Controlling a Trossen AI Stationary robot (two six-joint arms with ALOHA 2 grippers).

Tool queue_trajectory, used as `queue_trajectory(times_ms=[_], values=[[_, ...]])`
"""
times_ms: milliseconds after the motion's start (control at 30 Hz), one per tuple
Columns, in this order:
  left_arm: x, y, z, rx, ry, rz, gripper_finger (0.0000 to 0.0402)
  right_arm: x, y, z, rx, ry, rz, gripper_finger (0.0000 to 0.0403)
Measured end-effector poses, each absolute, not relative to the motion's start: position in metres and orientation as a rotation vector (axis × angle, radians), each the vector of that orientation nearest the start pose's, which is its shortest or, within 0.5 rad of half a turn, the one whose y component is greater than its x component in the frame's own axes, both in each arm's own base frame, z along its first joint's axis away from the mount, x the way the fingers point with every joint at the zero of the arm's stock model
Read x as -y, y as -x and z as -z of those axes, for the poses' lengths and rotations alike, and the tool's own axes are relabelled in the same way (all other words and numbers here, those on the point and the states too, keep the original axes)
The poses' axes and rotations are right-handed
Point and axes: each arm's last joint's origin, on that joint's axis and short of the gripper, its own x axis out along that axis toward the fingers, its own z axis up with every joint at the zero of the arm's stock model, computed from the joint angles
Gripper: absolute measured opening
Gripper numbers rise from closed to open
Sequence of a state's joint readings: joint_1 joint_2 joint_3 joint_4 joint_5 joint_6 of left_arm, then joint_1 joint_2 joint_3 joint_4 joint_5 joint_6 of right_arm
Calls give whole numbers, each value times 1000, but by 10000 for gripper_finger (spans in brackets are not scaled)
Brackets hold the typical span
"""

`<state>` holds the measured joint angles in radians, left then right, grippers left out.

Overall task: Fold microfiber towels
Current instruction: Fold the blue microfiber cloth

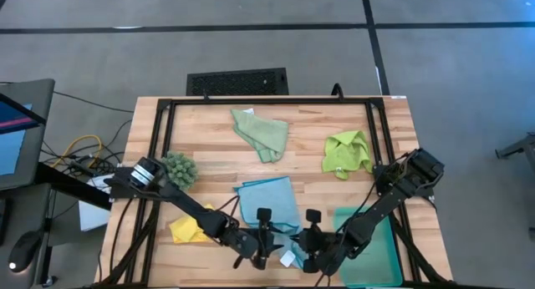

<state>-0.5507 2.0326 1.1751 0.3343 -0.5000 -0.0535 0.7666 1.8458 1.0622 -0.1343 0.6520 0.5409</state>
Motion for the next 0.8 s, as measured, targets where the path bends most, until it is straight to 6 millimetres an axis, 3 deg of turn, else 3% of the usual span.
queue_trajectory(times_ms=[200, 500, 800], values=[[195, -384, -129, -435, -214, 14, 183, -238, -272, -154, -705, 69, 98, 23], [175, -395, -128, -452, -209, 59, 188, -239, -271, -153, -710, 75, 92, 20], [146, -406, -124, -513, -74, 129, 249, -239, -271, -153, -710, 75, 92, 23]])
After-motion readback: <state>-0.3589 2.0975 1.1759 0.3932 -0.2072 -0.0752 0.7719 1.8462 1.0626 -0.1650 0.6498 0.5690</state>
